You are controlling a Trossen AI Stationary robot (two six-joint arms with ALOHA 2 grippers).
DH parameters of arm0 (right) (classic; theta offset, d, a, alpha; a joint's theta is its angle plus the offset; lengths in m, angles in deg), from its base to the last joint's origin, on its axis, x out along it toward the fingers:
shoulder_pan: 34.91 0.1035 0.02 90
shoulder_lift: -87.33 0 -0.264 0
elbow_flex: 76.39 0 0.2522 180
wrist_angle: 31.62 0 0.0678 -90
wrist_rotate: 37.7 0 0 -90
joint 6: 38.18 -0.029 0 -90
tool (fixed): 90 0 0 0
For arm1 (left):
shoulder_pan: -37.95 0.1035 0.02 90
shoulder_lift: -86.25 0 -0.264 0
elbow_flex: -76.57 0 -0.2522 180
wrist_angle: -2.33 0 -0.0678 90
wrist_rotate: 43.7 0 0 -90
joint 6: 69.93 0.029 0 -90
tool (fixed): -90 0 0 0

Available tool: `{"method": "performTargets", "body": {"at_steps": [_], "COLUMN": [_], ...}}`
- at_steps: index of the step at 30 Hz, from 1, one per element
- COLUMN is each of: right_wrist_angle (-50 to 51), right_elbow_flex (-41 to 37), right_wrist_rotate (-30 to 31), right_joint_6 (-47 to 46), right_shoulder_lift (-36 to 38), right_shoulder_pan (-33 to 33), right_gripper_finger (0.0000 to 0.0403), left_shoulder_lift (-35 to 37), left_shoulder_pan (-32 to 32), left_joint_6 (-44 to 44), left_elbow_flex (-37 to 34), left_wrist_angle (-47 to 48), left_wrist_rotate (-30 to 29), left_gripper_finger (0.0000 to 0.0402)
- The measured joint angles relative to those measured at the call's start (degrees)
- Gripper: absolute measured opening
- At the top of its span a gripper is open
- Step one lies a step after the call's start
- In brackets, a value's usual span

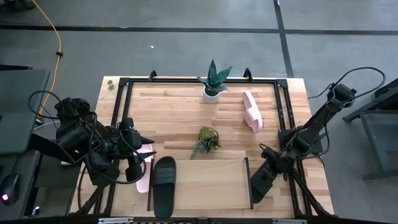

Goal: Pick and place slides into the shelf
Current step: Put the black slide on the shelf

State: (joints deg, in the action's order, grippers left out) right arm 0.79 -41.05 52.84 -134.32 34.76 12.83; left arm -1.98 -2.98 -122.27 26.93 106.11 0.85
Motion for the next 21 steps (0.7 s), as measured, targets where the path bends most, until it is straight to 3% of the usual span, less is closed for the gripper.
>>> {"method": "performTargets", "body": {"at_steps": [21], "right_wrist_angle": [-7.0], "right_elbow_flex": [0.0], "right_wrist_rotate": [-1.7], "right_joint_6": [1.4], "right_shoulder_lift": [-7.8], "right_shoulder_pan": [0.3], "right_gripper_finger": [0.0142], "left_shoulder_lift": [0.0], "left_shoulder_pan": [0.0], "left_joint_6": [0.0], "left_elbow_flex": [0.0], "left_wrist_angle": [0.0], "left_wrist_rotate": [0.0], "left_gripper_finger": [0.0154]}}
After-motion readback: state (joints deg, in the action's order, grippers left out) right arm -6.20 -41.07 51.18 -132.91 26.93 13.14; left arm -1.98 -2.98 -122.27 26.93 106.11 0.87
